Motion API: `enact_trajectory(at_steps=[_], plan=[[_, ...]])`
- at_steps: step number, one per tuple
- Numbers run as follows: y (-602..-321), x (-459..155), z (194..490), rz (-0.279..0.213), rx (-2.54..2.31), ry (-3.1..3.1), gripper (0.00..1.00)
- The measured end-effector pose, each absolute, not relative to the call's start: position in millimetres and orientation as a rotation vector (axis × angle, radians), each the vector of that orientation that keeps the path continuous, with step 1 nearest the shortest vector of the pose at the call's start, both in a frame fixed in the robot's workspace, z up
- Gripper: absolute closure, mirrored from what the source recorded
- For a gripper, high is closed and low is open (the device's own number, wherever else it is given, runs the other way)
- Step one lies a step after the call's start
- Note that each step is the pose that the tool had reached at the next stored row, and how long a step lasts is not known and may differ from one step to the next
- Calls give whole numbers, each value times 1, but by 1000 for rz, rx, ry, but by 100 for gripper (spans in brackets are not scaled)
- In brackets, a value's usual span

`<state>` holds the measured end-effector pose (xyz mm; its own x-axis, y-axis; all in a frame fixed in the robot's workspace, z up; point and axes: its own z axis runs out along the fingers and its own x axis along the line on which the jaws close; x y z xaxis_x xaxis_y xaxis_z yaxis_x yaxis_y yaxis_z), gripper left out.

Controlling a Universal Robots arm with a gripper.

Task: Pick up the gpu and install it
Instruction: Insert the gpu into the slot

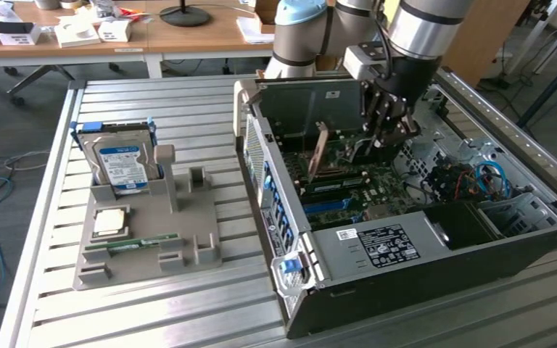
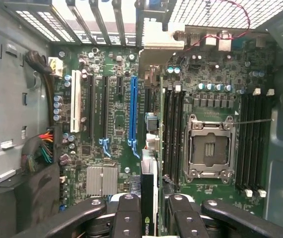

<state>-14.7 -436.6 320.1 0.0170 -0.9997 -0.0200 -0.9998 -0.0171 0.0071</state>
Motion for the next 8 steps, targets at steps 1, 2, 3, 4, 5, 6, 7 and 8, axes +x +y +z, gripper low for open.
enact_trajectory(at_steps=[1,2,3,4,5,6,7,8], plan=[[-437,-15,319,29,-2234,2195,74],[-437,-16,318,27,-2234,2193,74],[-437,-16,317,27,-2234,2193,74],[-437,-16,316,27,-2235,2192,74],[-437,-17,315,27,-2235,2191,74],[-437,-17,313,27,-2236,2191,74],[-437,-17,312,26,-2236,2191,74],[-437,-18,311,26,-2236,2191,74]])
